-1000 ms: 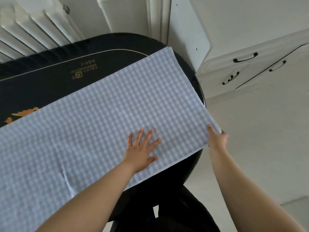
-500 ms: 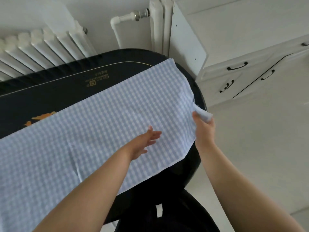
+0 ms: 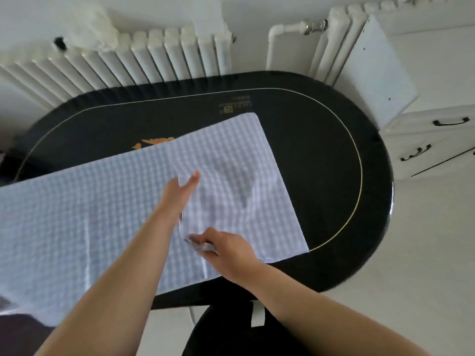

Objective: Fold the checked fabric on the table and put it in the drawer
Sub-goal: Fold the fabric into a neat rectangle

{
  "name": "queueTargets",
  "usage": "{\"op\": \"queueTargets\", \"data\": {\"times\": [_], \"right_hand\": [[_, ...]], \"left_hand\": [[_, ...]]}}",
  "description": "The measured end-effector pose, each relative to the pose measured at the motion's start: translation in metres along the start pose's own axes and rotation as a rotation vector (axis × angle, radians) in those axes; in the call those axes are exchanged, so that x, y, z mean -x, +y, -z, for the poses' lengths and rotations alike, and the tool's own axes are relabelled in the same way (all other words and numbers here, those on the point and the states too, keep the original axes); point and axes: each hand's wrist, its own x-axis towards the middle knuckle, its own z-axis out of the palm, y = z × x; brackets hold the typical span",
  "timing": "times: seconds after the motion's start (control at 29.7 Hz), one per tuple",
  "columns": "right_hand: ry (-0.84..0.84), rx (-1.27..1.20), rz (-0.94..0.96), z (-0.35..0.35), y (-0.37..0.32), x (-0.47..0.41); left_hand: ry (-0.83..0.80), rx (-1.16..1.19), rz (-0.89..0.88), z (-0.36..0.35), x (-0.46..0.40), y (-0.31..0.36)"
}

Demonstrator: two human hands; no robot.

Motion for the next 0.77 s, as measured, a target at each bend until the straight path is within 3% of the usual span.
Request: {"op": "queueTargets", "data": {"times": [0.07,0.13,0.17,0.3,0.4,0.5,0.71,0.77], "right_hand": [[-0.117,-0.023,-0.055,-0.021,-0.002,0.001],[-0.217,-0.031,-0.181,-0.035,0.002,-0.001],[-0.161,-0.057,-0.251,-0.037,0.007,-0.003],[0.420,-0.079,-0.546,-0.013,0.054,-0.016],[0.671,-0.042,-0.859,0.014,0.093,-0.022],[0.615,-0.018,-1.077,0.026,0.120,-0.026],[0.428,-0.229,-0.978,0.057,0.134,-0.045],[0.468,-0.217,-0.943,0.066,0.141,-0.047]], "left_hand": [[0.057,-0.078,0.067,0.014,-0.006,-0.037],[-0.055,-0.026,0.195,0.020,-0.009,-0.069],[-0.099,0.009,0.220,0.020,-0.014,-0.079],[0.026,-0.219,0.092,0.020,-0.033,-0.090],[0.099,-0.310,0.070,0.034,-0.036,-0.097],[0.104,-0.338,0.110,0.046,-0.040,-0.107],[0.139,-0.096,0.183,0.049,-0.049,-0.117],[0.123,-0.045,0.210,0.044,-0.046,-0.116]]}}
